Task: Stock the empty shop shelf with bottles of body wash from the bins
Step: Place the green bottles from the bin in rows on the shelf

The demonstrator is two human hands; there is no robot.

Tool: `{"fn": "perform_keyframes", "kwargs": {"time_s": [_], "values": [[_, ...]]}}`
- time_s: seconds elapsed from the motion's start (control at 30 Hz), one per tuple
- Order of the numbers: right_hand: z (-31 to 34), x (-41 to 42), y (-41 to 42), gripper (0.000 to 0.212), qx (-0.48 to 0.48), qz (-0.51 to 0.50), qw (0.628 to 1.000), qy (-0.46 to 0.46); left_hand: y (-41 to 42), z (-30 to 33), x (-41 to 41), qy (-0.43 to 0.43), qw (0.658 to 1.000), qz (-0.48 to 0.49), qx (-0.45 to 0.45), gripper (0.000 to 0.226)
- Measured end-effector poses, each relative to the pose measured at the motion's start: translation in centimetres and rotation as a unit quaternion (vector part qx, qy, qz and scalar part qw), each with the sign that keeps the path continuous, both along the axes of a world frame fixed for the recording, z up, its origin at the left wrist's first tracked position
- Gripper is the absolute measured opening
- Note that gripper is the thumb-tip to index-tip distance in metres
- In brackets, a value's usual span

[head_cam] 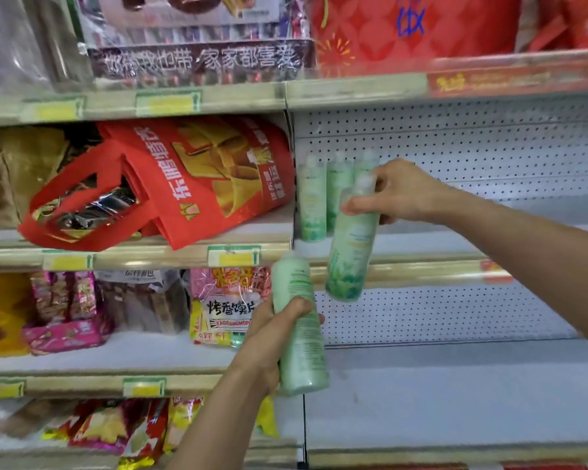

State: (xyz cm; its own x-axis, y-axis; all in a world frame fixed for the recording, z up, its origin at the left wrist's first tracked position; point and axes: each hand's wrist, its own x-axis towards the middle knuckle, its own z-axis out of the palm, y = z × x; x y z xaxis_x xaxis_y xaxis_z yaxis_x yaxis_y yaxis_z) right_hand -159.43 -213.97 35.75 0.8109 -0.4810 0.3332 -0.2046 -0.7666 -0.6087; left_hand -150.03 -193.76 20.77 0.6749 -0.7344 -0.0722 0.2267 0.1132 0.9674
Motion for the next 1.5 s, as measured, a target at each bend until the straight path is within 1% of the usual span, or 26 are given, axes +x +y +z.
{"fn": "perform_keyframes", "kwargs": {"time_s": [0.07, 0.13, 0.23, 0.3, 0.37, 0.43, 0.5, 0.6, 0.67, 0.77, 0.87, 0.97, 1.23, 1.37, 1.5], "values": [[1.9, 1.2, -2.0, 0.056, -0.022, -0.014, 1.0, -0.01, -1.4, 1.4, 0.7, -0.007, 1.0, 0.011, -0.018, 0.024], [3.3, 2.7, -4.2, 0.056, -0.026, -0.031, 0.999, -0.019, -2.8, 2.6, 1.3, -0.014, 0.999, 0.016, -0.025, 0.023], [3.7, 5.0, -6.2, 0.062, -0.054, -0.065, 0.996, 0.01, -4.3, 3.8, 2.0, -0.011, 0.999, 0.023, -0.026, 0.02], [3.0, 6.5, -7.4, 0.057, -0.092, -0.088, 0.991, 0.048, -5.4, 4.1, 2.4, -0.005, 0.999, 0.035, -0.024, 0.023], [2.2, 8.0, -8.4, 0.052, -0.107, -0.114, 0.985, 0.075, -6.3, 4.2, 2.8, -0.007, 0.999, 0.04, -0.016, 0.03], [1.7, 9.2, -9.3, 0.055, -0.093, -0.129, 0.984, 0.076, -7.0, 4.2, 3.0, -0.008, 0.999, 0.04, -0.015, 0.033], [0.9, 10.2, -9.8, 0.063, -0.067, -0.127, 0.988, 0.06, -7.5, 4.2, 3.1, -0.012, 0.999, 0.042, -0.012, 0.034], [-1.8, 10.0, -9.7, 0.077, -0.01, -0.122, 0.992, -0.013, -8.0, 4.0, 3.1, -0.012, 0.999, 0.048, -0.01, 0.033], [-4.5, 9.3, -9.6, 0.077, 0.026, -0.121, 0.991, -0.05, -8.3, 3.8, 3.1, -0.015, 0.999, 0.05, -0.009, 0.032], [-8.1, 8.9, -9.5, 0.075, 0.074, -0.117, 0.989, -0.046, -8.7, 3.5, 3.3, -0.023, 0.998, 0.052, -0.008, 0.032], [-9.8, 9.6, -9.9, 0.064, 0.066, -0.12, 0.99, -0.041, -9.1, 3.5, 3.5, -0.026, 0.998, 0.055, -0.013, 0.032], [-9.5, 10.5, -10.2, 0.06, 0.052, -0.136, 0.988, -0.044, -9.4, 3.8, 3.4, -0.029, 0.998, 0.058, -0.017, 0.028], [-9.1, 12.2, -10.7, 0.057, 0.037, -0.157, 0.987, -0.016, -9.1, 4.1, 3.4, -0.039, 0.997, 0.066, -0.016, 0.028], [-9.1, 12.4, -10.6, 0.057, 0.033, -0.158, 0.987, -0.017, -8.9, 4.3, 3.3, -0.042, 0.997, 0.068, -0.013, 0.027], [-9.1, 12.4, -10.6, 0.06, 0.067, -0.142, 0.988, 0.003, -8.8, 4.3, 2.8, -0.049, 0.996, 0.072, -0.008, 0.03]]}}
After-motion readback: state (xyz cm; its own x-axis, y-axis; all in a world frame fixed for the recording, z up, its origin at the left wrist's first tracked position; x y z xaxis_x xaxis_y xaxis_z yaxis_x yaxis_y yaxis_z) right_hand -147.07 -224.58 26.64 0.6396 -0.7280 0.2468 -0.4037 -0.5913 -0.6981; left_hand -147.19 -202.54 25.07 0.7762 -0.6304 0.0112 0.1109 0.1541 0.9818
